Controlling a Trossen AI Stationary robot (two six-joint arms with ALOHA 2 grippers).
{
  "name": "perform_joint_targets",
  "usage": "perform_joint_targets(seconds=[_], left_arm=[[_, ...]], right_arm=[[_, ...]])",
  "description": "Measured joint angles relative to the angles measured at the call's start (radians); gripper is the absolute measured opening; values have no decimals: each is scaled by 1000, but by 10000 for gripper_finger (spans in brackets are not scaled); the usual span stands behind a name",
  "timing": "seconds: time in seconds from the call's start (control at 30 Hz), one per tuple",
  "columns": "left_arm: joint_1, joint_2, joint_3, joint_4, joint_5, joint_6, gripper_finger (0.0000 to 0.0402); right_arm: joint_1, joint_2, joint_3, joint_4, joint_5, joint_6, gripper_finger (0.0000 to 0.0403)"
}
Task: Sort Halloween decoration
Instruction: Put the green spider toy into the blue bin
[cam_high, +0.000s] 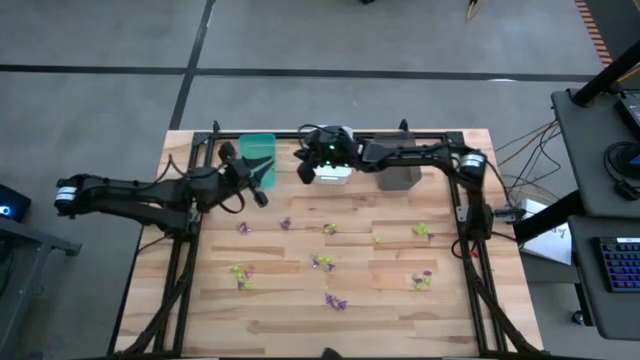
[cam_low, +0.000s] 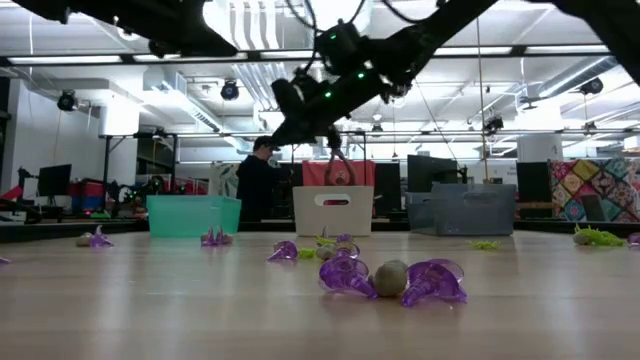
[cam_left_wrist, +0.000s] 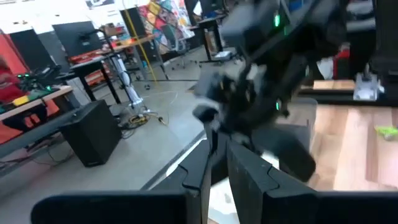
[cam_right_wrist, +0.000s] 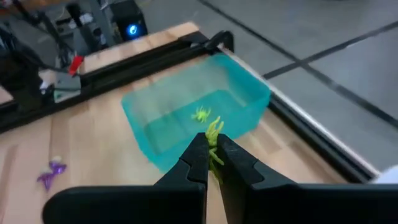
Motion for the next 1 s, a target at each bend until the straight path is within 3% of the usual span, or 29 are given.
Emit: perform_joint_targets(seconds=[0.43,0.77,1.0], left_arm=[[0,-182,-7,-61,-1,-1,36],[0,-191,-27,-60,-1,-26,36],[0,-193,-25,-66,-1,-39,36]], right_arm=[[-2,276,326,-19,-82,-19,9],[9,452,566,-86,-147,-16,11],[14,503,619,-104,-135,2,12]])
